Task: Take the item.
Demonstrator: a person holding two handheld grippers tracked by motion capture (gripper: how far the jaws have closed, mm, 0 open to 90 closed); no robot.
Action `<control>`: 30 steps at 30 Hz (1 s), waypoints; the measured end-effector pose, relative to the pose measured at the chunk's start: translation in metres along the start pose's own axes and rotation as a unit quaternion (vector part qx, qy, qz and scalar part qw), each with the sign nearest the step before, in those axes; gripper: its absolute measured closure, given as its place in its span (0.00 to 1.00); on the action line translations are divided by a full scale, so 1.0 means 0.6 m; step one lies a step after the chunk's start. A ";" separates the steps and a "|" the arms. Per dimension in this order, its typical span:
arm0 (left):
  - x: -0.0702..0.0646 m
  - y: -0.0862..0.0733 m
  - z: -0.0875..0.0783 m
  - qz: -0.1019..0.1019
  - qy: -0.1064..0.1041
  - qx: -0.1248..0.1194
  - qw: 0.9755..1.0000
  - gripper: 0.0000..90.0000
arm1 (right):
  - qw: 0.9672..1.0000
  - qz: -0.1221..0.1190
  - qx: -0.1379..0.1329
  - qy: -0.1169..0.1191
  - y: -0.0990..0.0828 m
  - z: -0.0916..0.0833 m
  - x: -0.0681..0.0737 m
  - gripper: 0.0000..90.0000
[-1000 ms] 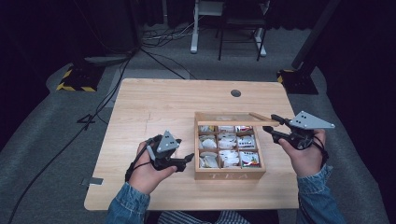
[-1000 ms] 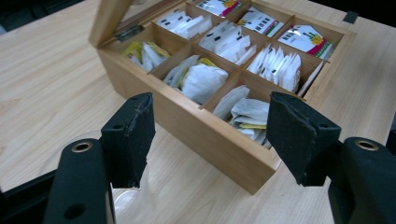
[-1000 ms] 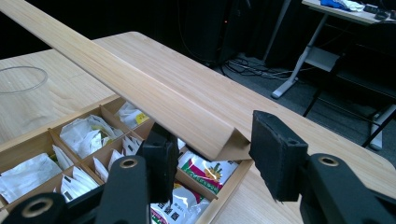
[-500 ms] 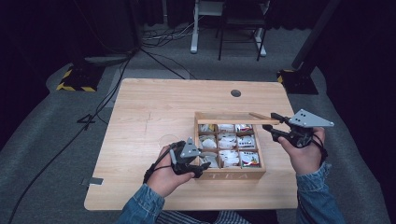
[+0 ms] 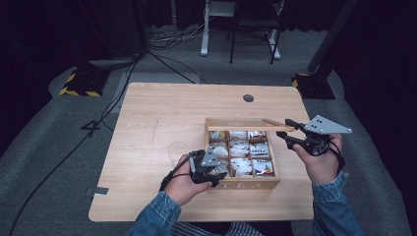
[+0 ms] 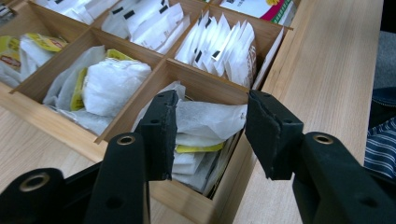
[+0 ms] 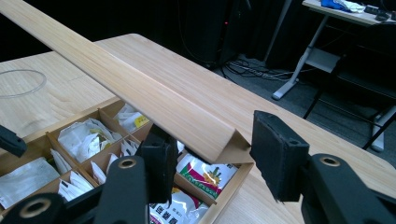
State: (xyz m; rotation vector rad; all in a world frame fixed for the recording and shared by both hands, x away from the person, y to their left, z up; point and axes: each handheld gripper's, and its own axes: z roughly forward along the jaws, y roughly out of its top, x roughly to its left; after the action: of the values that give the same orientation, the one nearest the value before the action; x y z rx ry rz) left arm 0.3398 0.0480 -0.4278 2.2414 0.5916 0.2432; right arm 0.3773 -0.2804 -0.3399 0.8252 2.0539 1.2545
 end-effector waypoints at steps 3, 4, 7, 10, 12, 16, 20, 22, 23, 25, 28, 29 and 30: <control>-0.002 0.000 0.004 0.008 -0.001 0.001 1.000 0.61 | 1.000 0.000 0.000 0.000 0.000 0.000 0.000 0.57; -0.001 0.000 0.005 0.012 0.001 0.001 1.000 0.62 | 1.000 0.000 0.000 0.000 0.000 0.000 0.000 0.57; 0.001 -0.001 0.006 0.018 0.010 0.001 1.000 0.64 | 1.000 0.000 0.000 0.000 0.000 0.000 0.000 0.57; 0.004 0.000 0.010 0.021 0.016 0.002 1.000 0.65 | 1.000 0.000 0.000 0.000 0.000 0.000 0.000 0.57; 0.004 0.001 0.013 0.023 0.014 0.000 1.000 0.65 | 1.000 0.001 0.000 0.001 -0.001 0.000 0.000 0.57; 0.003 0.003 0.016 0.033 0.010 0.003 0.999 0.67 | 1.000 0.000 0.000 0.003 -0.003 0.001 0.000 0.57; 0.004 0.006 0.021 0.039 0.000 -0.004 0.999 0.72 | 1.000 0.000 0.001 0.001 -0.004 0.000 0.002 0.57; 0.004 0.006 0.023 0.046 -0.006 -0.002 0.999 0.77 | 1.000 -0.001 0.002 0.002 -0.005 0.000 0.003 0.56; 0.003 0.007 0.024 0.048 -0.010 0.002 0.999 0.79 | 1.000 -0.001 0.002 0.002 -0.005 0.000 0.003 0.56; 0.002 0.007 0.026 0.052 -0.017 0.005 0.999 0.85 | 1.000 -0.001 0.002 0.002 -0.006 0.000 0.003 0.56; -0.001 0.007 0.028 0.055 -0.024 0.012 0.998 0.91 | 1.000 -0.001 0.003 0.003 -0.006 -0.001 0.004 0.56; -0.001 0.007 0.028 0.057 -0.026 0.013 0.998 0.93 | 1.000 -0.001 0.003 0.003 -0.007 -0.001 0.004 0.56; -0.001 0.007 0.027 0.058 -0.025 0.017 0.998 0.96 | 1.000 -0.001 0.003 0.003 -0.007 -0.001 0.004 0.56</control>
State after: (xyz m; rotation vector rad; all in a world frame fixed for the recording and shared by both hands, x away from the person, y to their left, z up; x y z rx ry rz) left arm 0.3466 0.0346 -0.4355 2.3110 0.4424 0.2358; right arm 0.3746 -0.2805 -0.3437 0.8240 2.0637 1.2509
